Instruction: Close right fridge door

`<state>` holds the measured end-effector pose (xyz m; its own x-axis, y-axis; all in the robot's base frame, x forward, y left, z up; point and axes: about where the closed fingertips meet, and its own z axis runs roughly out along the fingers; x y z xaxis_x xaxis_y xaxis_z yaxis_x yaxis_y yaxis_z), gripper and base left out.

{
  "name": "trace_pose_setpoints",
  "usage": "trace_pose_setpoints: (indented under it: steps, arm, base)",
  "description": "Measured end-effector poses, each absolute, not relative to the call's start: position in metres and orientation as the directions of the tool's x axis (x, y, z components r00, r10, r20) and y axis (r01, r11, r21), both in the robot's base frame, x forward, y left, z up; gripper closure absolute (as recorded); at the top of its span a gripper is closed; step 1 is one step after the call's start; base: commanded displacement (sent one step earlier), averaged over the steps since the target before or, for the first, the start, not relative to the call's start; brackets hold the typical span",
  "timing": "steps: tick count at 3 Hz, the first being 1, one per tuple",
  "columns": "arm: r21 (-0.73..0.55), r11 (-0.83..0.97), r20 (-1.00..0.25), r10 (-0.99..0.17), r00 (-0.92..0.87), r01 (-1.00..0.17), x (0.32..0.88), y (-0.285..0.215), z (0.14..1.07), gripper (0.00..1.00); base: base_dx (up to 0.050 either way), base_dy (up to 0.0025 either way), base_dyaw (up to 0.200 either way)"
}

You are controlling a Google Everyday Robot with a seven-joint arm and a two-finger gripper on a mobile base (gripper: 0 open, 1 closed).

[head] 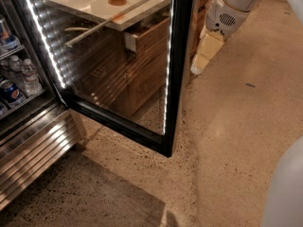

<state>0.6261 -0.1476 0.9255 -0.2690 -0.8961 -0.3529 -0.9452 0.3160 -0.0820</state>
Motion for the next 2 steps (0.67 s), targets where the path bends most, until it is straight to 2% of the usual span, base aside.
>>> trace_pose_setpoints:
  steps: [2]
  arm:
    - [-0.082,0.316,-0.353,-0.896,-0.269,-0.945,0.6261,-0.1476,0.9255,0.65]
  base:
    - [0.0,0.0,0.0]
